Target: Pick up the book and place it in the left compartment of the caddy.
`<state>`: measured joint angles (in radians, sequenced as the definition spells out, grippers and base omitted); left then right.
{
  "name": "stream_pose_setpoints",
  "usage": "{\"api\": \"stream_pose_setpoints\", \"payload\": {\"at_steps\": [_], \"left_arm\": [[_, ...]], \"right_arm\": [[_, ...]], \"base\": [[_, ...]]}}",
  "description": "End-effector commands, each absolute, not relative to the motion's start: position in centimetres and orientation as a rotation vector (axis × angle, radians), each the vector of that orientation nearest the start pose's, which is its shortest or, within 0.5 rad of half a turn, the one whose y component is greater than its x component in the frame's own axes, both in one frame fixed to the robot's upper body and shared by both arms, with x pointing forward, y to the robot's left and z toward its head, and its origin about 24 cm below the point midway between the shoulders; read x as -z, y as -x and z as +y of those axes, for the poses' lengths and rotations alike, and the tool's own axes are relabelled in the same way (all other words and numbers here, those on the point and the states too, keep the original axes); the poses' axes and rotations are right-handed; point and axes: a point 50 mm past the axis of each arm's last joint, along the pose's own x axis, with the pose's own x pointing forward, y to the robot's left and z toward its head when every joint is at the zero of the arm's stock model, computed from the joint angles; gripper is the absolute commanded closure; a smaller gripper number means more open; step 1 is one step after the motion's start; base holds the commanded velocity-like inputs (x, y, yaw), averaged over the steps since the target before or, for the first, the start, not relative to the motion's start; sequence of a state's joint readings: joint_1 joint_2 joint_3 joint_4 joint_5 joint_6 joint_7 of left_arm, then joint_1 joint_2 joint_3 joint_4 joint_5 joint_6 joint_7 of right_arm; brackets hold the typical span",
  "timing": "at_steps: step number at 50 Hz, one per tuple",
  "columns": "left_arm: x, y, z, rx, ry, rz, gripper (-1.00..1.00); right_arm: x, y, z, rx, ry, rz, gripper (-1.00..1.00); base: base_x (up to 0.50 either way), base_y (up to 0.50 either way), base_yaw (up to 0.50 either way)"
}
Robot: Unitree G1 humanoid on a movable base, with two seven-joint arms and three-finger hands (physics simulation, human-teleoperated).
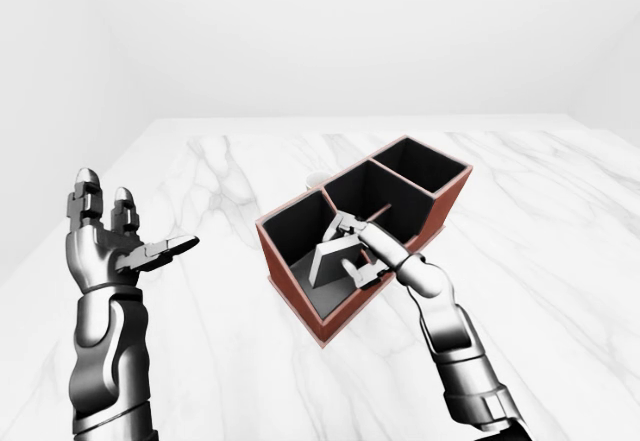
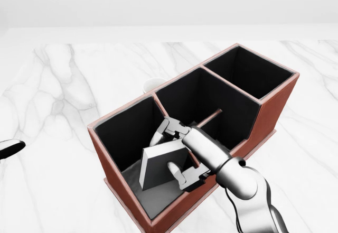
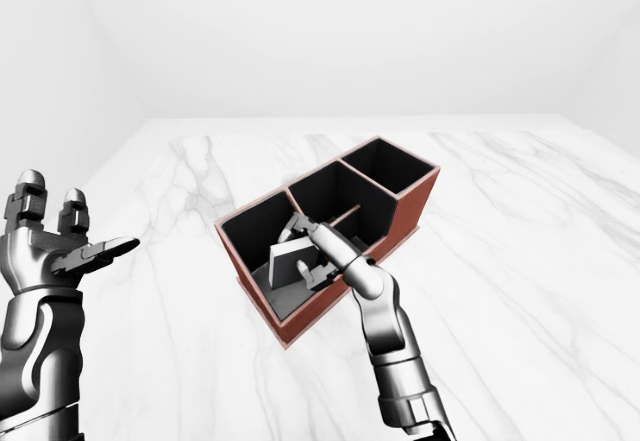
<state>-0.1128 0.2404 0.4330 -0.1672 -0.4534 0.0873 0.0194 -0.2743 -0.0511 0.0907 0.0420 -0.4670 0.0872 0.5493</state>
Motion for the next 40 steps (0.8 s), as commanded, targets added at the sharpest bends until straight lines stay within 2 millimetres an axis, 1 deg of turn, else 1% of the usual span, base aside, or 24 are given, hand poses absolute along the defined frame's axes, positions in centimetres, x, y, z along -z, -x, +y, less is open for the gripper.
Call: {"api": "stream_pose_setpoints", "payload": {"at_steps": [1,4,6,7,9,17,25,29,38,40], "left_arm": [[-12.8,-25.0,27.9,-0.319,0.214,-0.316,-1.00],[-12.9,-24.9,27.9,-0.319,0.215,-0.317,-1.00],[-12.9,-24.9,27.9,-0.320,0.215,-0.317,-1.00],[-12.9,-24.9,27.9,-0.320,0.216,-0.317,-1.00],[-12.9,-24.9,27.9,-0.320,0.215,-0.321,-1.00],[-12.9,-24.9,27.9,-0.321,0.215,-0.320,-1.00],[-13.0,-24.8,28.0,-0.322,0.215,-0.324,-1.00],[-13.0,-24.8,27.9,-0.321,0.215,-0.325,-1.00],[-13.0,-24.8,27.9,-0.323,0.215,-0.323,-1.00],[-13.0,-24.8,27.9,-0.322,0.215,-0.324,-1.00]], "right_arm": [[-8.5,-29.6,-9.8,-0.591,0.490,-0.042,1.00],[-8.7,-29.6,-9.8,-0.594,0.491,-0.051,1.00],[-8.9,-29.5,-9.7,-0.597,0.495,-0.061,0.45],[-8.9,-29.4,-9.7,-0.600,0.495,-0.060,-0.27],[-8.9,-29.5,-9.7,-0.600,0.493,-0.061,-1.00],[-9.0,-29.4,-9.7,-0.605,0.497,-0.063,-1.00],[-9.7,-29.2,-9.6,-0.609,0.509,-0.097,-1.00],[-11.0,-28.5,-9.3,-0.618,0.531,-0.157,-1.00],[-12.8,-27.5,-9.4,-0.616,0.557,-0.241,-1.00],[-13.6,-27.1,-9.3,-0.619,0.570,-0.276,-1.00]], "base": [[0.00,0.00,0.00],[0.00,0.00,0.00],[0.00,0.00,0.00],[0.00,0.00,0.00],[0.00,0.00,0.00],[0.00,0.00,0.00],[0.00,0.00,0.00],[0.00,0.00,0.00],[0.00,0.00,0.00],[0.00,0.00,0.00]]}}
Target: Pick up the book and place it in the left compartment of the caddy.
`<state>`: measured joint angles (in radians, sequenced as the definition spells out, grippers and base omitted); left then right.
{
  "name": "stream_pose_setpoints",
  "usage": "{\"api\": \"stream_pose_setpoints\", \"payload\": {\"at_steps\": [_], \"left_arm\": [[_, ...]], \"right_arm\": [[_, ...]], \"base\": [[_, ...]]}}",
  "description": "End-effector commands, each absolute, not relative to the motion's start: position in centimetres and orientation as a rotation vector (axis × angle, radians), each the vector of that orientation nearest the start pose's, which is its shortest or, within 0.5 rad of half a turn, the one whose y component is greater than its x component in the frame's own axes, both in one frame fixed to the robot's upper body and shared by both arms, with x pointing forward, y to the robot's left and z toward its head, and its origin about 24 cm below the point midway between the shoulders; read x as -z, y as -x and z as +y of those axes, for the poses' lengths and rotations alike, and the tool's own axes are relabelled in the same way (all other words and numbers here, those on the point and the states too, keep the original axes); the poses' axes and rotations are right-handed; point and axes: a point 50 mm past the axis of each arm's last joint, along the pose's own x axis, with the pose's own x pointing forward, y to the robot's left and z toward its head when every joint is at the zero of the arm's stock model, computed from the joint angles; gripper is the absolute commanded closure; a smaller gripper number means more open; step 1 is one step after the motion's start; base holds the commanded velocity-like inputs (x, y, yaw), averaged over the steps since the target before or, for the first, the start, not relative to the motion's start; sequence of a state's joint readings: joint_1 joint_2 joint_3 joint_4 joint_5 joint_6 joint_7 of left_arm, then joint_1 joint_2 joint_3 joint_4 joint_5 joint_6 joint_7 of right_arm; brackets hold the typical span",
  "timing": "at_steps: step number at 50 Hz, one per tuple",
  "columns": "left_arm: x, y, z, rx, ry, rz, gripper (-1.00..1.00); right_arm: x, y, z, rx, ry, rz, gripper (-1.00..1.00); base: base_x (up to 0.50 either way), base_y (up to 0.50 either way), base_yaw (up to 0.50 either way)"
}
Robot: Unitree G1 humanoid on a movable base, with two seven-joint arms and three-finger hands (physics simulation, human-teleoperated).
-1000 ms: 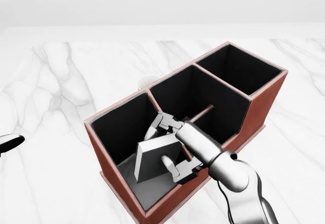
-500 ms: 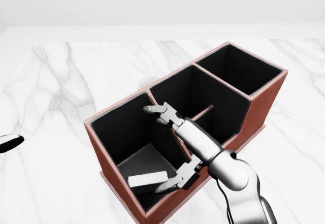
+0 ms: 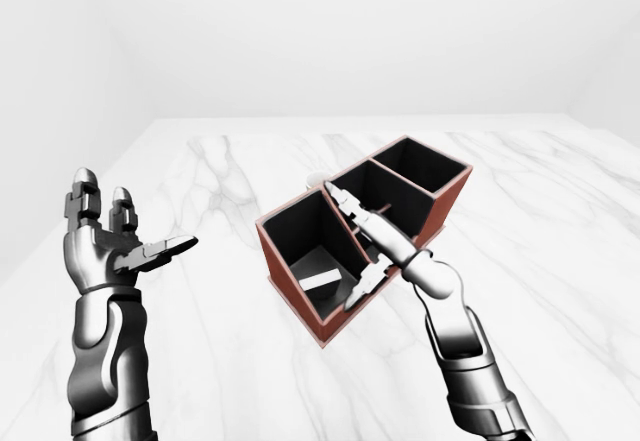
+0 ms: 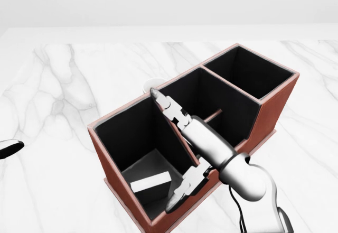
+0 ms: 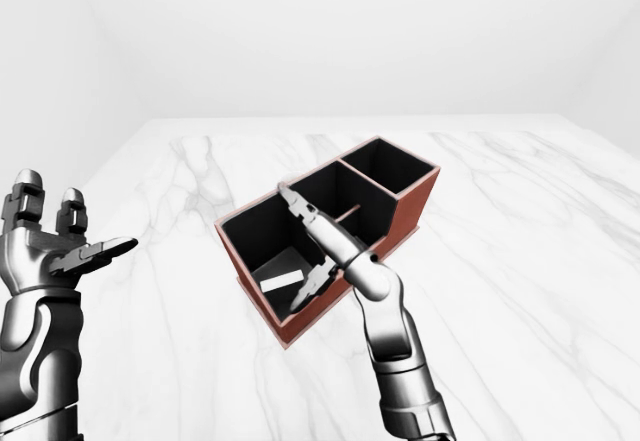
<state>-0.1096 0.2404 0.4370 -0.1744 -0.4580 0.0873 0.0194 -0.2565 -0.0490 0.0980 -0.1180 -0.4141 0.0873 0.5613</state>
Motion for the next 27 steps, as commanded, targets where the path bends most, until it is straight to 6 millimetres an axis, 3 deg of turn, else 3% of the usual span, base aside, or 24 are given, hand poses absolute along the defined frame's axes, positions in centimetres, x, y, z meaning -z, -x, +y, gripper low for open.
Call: {"api": "stream_pose_setpoints", "payload": {"at_steps": [1,4,6,9,27], "left_arm": [[-13.0,-24.8,27.9,-0.322,0.215,-0.324,-1.00],[-12.9,-24.8,27.9,-0.322,0.215,-0.322,-1.00],[-12.9,-24.8,27.9,-0.322,0.216,-0.320,-1.00],[-12.9,-24.9,27.9,-0.322,0.216,-0.320,-1.00],[-13.1,-24.8,27.9,-0.320,0.214,-0.330,-1.00]], "right_arm": [[-14.0,-26.9,-9.3,-0.622,0.579,-0.296,-1.00],[-15.2,-26.2,-9.1,-0.628,0.598,-0.352,-1.00],[-17.7,-24.7,-8.9,-0.630,0.653,-0.477,-1.00],[-19.4,-23.4,-8.7,-0.631,0.702,-0.565,-1.00],[-24.2,-18.4,-9.6,-0.569,0.813,-0.864,-1.00]], "base": [[0.00,0.00,0.00],[0.00,0.00,0.00],[0.00,0.00,0.00],[0.00,0.00,0.00],[0.00,0.00,0.00]]}}
